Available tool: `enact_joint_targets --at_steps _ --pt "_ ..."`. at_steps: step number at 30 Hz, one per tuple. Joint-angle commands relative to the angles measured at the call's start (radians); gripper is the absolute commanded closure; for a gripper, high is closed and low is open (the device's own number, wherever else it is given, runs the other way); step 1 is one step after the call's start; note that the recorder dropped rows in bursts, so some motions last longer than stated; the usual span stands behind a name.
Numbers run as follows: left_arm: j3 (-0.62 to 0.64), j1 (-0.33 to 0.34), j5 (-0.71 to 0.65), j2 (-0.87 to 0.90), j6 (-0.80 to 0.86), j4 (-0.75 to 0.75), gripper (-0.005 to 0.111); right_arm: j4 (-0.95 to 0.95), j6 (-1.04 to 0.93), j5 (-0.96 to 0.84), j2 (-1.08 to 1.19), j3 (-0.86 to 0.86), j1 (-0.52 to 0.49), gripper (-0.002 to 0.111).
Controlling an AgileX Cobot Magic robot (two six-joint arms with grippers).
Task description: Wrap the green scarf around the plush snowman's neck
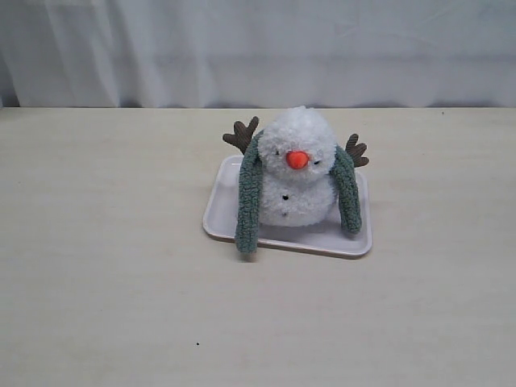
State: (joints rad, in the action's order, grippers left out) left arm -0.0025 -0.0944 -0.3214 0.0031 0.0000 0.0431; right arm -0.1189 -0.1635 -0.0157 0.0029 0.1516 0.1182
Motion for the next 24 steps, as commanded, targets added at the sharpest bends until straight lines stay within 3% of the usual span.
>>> enact_joint_targets --at_steps 1,11,24 --pt "0.003 0.002 0.013 -0.003 0.0 -0.003 0.107 0.069 0.054 -0.009 -0.003 -0.059 0.0 0.104" --pt "0.003 0.002 0.013 -0.003 0.0 -0.003 0.107 0.082 0.097 -0.018 -0.003 -0.152 0.0 0.104" --pt "0.003 0.002 0.013 -0.003 0.0 -0.003 0.107 0.082 0.1 -0.243 -0.003 -0.152 0.0 0.104"
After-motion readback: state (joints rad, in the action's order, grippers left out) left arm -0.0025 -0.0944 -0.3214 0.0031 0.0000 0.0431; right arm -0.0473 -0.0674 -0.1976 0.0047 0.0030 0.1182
